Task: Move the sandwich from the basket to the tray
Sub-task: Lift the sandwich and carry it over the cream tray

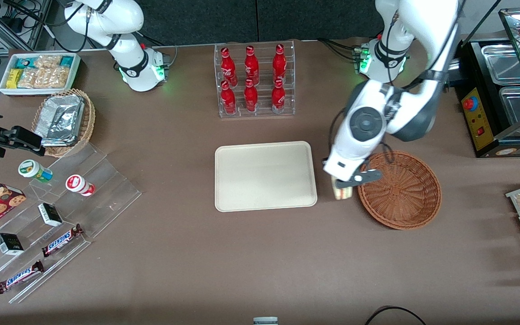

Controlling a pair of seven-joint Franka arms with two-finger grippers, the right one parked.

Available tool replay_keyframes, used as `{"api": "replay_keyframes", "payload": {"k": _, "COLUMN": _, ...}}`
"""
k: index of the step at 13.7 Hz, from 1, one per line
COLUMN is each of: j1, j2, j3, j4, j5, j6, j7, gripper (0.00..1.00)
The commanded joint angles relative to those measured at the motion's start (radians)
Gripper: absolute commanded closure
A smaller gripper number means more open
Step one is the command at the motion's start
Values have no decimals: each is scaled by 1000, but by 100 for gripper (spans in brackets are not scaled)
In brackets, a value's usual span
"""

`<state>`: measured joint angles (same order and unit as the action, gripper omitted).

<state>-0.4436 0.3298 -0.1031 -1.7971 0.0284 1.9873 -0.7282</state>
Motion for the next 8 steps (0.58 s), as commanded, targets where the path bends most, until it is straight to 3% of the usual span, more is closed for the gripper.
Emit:
{"api": "replay_keyframes", "payload": {"k": 1, "j1": -82, "j2": 127, "j3": 14, "j4": 152, "j5": -18, "j6": -15, "j7": -5, "gripper": 100}}
{"api": "replay_keyframes", "payload": {"k": 8, "j1": -208, "j2": 333, "j3": 14, "j4": 380, "j5": -84, "j6": -16, "j7": -37, "gripper": 100}}
